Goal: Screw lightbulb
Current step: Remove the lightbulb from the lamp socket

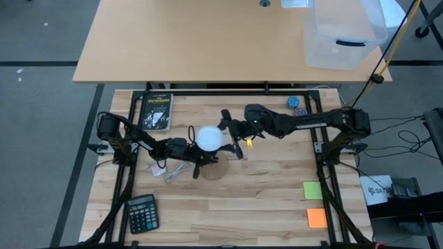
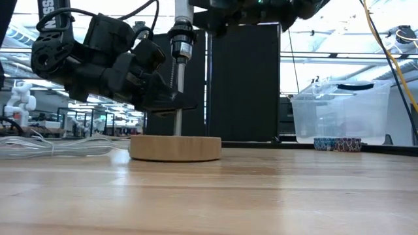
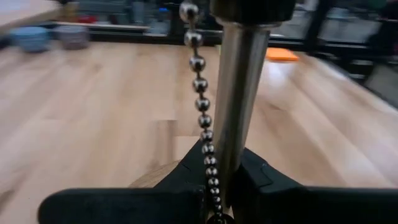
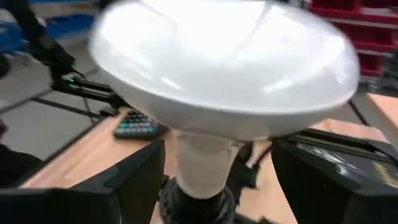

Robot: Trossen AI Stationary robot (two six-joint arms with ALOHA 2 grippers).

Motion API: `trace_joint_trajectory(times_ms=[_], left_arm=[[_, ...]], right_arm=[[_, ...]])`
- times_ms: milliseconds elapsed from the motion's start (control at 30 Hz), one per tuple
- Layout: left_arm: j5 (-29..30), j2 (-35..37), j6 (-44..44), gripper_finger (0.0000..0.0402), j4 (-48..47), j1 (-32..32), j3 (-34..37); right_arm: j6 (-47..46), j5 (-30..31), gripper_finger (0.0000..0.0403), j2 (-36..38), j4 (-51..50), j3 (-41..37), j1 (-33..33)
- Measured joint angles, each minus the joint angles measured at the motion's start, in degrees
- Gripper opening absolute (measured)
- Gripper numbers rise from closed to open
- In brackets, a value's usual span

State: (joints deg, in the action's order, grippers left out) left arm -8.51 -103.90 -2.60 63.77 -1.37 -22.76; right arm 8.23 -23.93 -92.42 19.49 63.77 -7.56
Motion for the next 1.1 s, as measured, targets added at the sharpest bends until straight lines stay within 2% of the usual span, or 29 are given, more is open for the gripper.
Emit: trace_joint_trajectory(times_ms=[67,267,400,600,667,733,900,967,1033,1100], left_arm=[[3.8,0.0,-0.4,0.0033,0.0,0.0,0.0],[13.4,0.0,-2.4,0.0032,0.0,0.0,0.0],[19.8,0.0,-4.4,0.0032,-0.2,-0.1,0.0],[22.4,0.0,-5.6,0.0032,-0.2,-0.1,0.0],[22.8,0.0,-6.0,0.0032,-0.2,-0.1,0.0],[23.0,0.0,-6.1,0.0032,-0.2,-0.1,0.0],[23.4,0.0,-6.1,0.0032,-0.3,-0.1,0.0],[23.6,0.0,-6.2,0.0032,-0.3,-0.1,0.0],[24.0,0.0,-6.2,0.0032,-0.2,-0.1,0.0],[24.3,-0.1,-6.2,0.0032,0.0,-0.2,0.0]], right_arm=[[1.0,2.8,0.0288,2.0,-3.5,0.0,0.4],[4.8,18.0,0.0286,6.8,-11.8,-0.1,3.6],[4.6,26.6,0.0279,7.9,-13.8,-0.1,5.7],[-0.7,40.3,0.0277,7.8,-12.0,-4.1,8.4],[-2.6,44.6,0.0277,7.8,-6.6,-8.0,8.9],[-4.2,46.5,0.0277,7.7,2.0,-13.1,9.3],[-6.8,46.5,0.0277,7.6,30.6,-28.4,10.0],[-8.2,46.5,0.0277,6.9,41.9,-32.2,9.7],[-9.0,46.5,0.0277,6.2,46.6,-33.4,9.5],[-9.1,46.4,0.0277,5.5,45.3,-32.2,9.6]])
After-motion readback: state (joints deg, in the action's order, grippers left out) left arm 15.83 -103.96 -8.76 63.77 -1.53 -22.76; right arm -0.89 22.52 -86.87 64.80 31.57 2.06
